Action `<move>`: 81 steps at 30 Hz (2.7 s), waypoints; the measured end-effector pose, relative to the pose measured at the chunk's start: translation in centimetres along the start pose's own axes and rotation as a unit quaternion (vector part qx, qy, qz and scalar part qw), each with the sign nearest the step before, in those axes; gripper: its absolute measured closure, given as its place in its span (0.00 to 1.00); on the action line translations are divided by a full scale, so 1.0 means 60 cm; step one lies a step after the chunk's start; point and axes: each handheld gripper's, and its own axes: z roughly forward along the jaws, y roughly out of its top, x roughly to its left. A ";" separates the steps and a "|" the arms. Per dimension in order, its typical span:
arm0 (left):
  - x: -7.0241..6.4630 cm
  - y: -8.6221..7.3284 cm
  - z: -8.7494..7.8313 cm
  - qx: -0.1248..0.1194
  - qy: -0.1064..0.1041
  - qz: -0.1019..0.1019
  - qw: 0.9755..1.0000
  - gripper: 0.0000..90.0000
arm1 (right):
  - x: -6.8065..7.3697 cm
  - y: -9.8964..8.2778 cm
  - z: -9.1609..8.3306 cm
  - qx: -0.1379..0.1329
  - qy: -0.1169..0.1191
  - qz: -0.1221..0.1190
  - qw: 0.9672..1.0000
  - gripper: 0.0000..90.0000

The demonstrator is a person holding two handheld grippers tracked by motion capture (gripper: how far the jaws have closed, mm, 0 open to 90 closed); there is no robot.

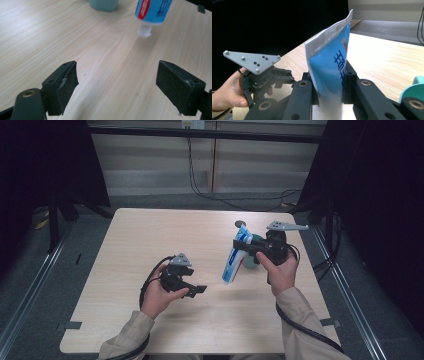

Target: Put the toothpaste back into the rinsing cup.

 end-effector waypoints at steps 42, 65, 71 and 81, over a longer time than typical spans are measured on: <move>0.036 -0.130 -0.027 0.024 0.064 0.042 0.997 0.16 | -0.013 0.054 -0.029 -0.001 -0.028 -0.036 0.999 0.83; 0.038 -0.130 -0.027 0.025 0.059 0.049 0.997 0.16 | -0.025 0.102 -0.033 -0.007 -0.050 -0.049 0.998 0.83; 0.038 -0.130 -0.026 0.024 0.059 0.048 0.997 0.16 | -0.028 0.115 -0.034 -0.009 -0.057 -0.055 0.997 0.83; 0.038 -0.130 -0.027 0.026 0.058 0.048 0.997 0.16 | -0.034 0.133 -0.033 -0.015 -0.073 -0.061 0.995 0.83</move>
